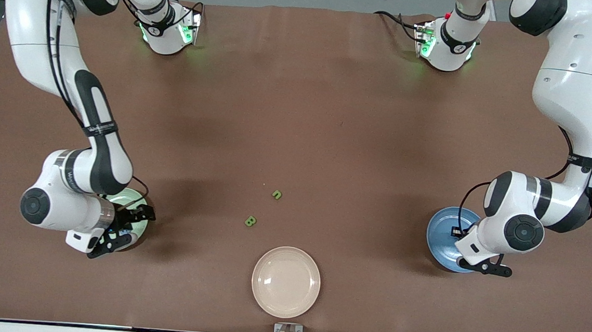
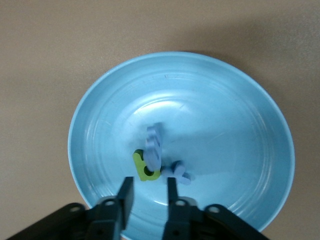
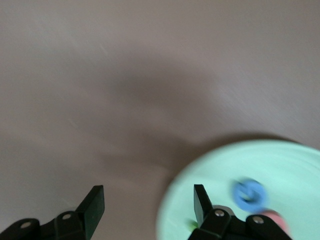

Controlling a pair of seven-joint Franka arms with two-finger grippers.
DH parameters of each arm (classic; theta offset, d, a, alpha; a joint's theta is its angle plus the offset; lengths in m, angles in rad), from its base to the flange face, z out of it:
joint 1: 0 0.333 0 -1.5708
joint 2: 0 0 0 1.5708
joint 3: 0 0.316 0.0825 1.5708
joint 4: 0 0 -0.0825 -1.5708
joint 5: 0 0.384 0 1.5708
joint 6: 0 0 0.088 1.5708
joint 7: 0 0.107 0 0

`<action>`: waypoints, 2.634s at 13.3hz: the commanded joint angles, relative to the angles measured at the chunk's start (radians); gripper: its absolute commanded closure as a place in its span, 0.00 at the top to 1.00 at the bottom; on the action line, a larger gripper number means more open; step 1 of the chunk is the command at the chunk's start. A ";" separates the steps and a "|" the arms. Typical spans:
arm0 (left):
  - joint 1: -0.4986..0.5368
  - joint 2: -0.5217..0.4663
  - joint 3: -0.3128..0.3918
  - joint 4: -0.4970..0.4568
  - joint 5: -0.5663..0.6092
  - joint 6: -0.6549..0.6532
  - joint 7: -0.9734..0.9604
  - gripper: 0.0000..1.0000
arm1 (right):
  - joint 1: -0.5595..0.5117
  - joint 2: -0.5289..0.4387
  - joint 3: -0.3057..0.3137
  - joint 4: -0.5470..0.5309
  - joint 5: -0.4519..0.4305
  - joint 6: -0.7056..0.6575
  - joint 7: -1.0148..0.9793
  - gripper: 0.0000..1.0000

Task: Sort upper and lower case letters into plates
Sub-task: 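Reach the right gripper to the green B while the left gripper withdraws, then carry the green B to the green plate while the left gripper reaches green n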

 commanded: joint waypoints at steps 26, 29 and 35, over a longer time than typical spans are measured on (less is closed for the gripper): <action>-0.145 0.007 -0.253 -0.004 -0.103 0.015 -0.645 0.92 | 0.536 0.199 -0.164 0.154 -0.161 0.209 1.400 0.09; -0.178 0.020 -0.255 -0.003 -0.144 0.054 -0.726 0.81 | 0.507 0.175 -0.164 0.159 -0.161 0.163 1.342 0.01; -0.351 0.113 -0.243 0.086 -0.229 0.210 -1.059 0.74 | 0.320 0.078 -0.150 0.180 -0.143 -0.039 0.899 0.01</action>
